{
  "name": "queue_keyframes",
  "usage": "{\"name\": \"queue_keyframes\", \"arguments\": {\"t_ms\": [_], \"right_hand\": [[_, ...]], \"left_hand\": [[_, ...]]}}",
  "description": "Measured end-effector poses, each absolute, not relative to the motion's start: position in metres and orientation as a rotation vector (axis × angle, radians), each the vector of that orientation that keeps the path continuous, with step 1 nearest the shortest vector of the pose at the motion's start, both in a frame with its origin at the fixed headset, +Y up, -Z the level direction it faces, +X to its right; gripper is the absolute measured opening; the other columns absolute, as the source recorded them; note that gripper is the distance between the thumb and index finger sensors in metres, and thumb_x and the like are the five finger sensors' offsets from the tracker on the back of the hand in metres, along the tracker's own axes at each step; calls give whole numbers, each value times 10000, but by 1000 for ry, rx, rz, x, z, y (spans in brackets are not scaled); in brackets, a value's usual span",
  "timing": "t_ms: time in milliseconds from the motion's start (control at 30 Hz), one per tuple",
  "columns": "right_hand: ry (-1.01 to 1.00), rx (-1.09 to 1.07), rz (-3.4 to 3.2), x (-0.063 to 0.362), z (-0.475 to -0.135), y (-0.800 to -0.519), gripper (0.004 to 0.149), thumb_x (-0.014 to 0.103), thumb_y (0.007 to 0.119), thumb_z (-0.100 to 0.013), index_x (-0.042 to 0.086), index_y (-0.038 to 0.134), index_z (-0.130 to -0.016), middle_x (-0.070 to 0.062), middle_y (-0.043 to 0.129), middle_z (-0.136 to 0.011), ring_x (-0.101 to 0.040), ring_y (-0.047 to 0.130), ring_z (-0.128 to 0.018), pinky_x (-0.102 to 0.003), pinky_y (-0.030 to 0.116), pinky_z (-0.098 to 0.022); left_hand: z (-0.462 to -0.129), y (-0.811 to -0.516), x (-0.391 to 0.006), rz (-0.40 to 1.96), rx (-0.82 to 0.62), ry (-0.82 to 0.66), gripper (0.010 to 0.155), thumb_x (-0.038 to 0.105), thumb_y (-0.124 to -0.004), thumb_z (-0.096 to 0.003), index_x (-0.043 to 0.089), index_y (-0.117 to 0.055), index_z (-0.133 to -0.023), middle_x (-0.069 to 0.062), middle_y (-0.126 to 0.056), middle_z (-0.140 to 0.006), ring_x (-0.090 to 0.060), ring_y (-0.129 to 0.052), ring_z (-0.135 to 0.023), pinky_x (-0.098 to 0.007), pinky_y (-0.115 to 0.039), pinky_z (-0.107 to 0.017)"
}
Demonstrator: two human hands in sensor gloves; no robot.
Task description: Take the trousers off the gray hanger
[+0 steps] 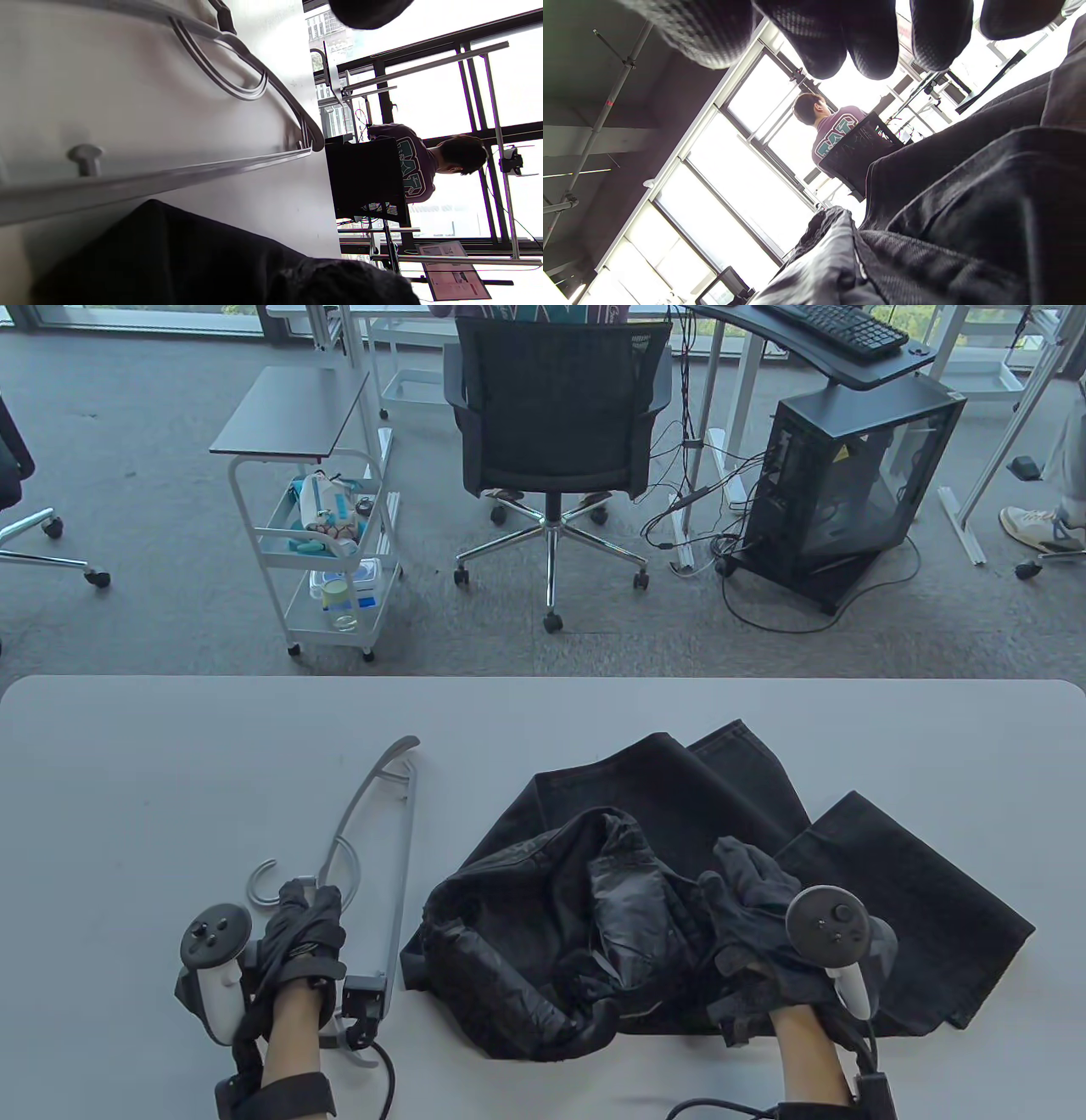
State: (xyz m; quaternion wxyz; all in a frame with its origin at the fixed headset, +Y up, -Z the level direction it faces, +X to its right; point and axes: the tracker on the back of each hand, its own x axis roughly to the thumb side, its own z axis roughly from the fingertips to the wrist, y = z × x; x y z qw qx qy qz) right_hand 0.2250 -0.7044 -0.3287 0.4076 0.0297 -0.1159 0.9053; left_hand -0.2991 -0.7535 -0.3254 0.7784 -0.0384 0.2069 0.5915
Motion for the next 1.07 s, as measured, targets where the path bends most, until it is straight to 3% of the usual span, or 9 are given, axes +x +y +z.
{"name": "queue_keyframes", "arguments": {"t_ms": [100,267,400,567,733,900,1067], "right_hand": [[-308,93,2308,223,-328,-700,697,535,657,-524,98,589,-1063,-193,583,-1080,-584,606,-910,-710,573,-554],[-326,197,2432,206,-324,-690,709,553,659,-524,157,532,-1098,-159,446,-1165,-631,383,-1009,-797,431,-584],[-303,284,2508,190,-321,-686,722,569,653,-522,190,496,-1116,-141,376,-1192,-628,244,-1026,-822,322,-583],[-221,409,2566,168,-318,-689,746,593,638,-517,217,451,-1132,-128,305,-1210,-614,106,-1020,-834,216,-567],[-77,497,2594,149,-313,-695,775,616,618,-513,238,383,-1146,-129,206,-1212,-598,-9,-997,-835,137,-552],[-21,492,2596,143,-311,-700,776,615,609,-515,236,366,-1146,-134,189,-1208,-603,3,-996,-836,144,-550],[-17,477,2593,144,-312,-701,769,609,607,-517,225,382,-1145,-140,200,-1205,-606,27,-1000,-837,156,-551]], "left_hand": [[-325,-737,-290,1167,-23,369,782,519,-618,-567,108,-265,-1130,-352,-197,-1125,-682,-184,-941,-753,-362,-608],[-315,-699,-267,812,196,220,777,568,-631,-557,177,-316,-1151,-306,-199,-1169,-672,-139,-967,-796,-314,-593],[-306,-685,-249,726,255,101,778,610,-614,-557,227,-311,-1162,-279,-197,-1190,-655,-102,-989,-802,-274,-601],[-299,-681,-222,627,232,-38,788,655,-582,-550,249,-312,-1169,-268,-184,-1207,-618,-75,-1017,-777,-237,-630],[-303,-694,-193,576,101,-165,810,693,-503,-548,222,-306,-1177,-283,-135,-1206,-624,-25,-1009,-794,-196,-614],[-304,-705,-174,496,3,-215,811,702,-454,-551,241,-218,-1175,-293,-58,-1194,-644,-5,-990,-810,-191,-596],[-303,-708,-169,480,-2,-221,808,700,-447,-552,240,-215,-1174,-296,-73,-1195,-659,-34,-989,-815,-213,-591]]}}
